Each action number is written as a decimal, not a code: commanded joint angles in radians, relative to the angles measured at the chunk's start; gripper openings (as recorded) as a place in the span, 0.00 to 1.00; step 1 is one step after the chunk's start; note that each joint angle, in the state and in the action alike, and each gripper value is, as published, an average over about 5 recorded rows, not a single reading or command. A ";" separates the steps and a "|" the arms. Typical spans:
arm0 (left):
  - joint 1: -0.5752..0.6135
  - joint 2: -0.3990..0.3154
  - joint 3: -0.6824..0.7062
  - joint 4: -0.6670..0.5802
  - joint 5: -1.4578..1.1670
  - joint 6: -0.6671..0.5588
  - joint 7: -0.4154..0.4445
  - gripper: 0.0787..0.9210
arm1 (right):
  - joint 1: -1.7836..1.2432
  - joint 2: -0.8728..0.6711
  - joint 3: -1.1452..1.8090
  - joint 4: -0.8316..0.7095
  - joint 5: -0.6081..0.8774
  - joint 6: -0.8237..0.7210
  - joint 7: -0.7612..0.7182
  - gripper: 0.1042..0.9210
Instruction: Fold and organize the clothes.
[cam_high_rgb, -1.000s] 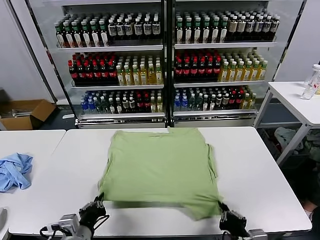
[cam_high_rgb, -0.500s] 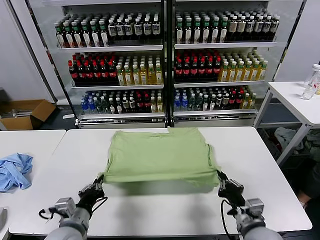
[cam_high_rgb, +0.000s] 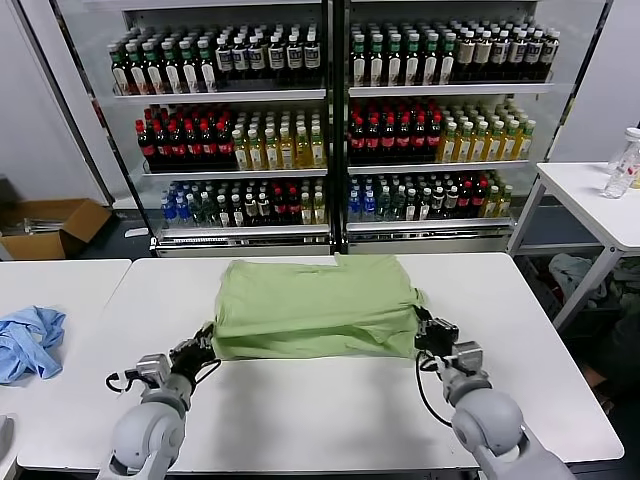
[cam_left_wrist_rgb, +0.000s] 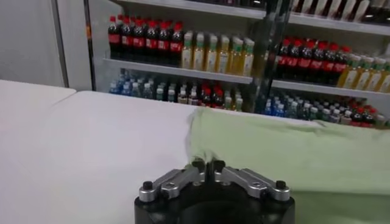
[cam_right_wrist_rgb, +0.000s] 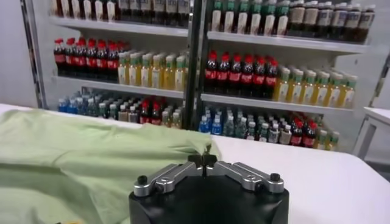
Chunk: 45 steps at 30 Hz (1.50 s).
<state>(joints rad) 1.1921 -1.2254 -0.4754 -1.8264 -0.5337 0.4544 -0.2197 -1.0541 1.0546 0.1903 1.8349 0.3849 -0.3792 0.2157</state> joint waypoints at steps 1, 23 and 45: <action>-0.011 0.001 0.000 0.004 0.012 -0.010 0.001 0.22 | 0.002 0.007 -0.019 -0.005 -0.054 -0.029 -0.004 0.29; 0.036 -0.012 -0.021 0.070 -0.077 0.092 -0.012 0.82 | -0.122 0.062 0.021 -0.017 0.067 -0.172 0.038 0.87; 0.098 -0.001 -0.051 -0.009 -0.235 0.122 0.068 0.08 | -0.178 -0.014 0.033 0.052 0.148 -0.151 0.032 0.12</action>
<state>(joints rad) 1.2338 -1.2273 -0.5139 -1.7606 -0.6867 0.5539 -0.1742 -1.1907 1.0644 0.2171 1.8369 0.5037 -0.5226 0.2474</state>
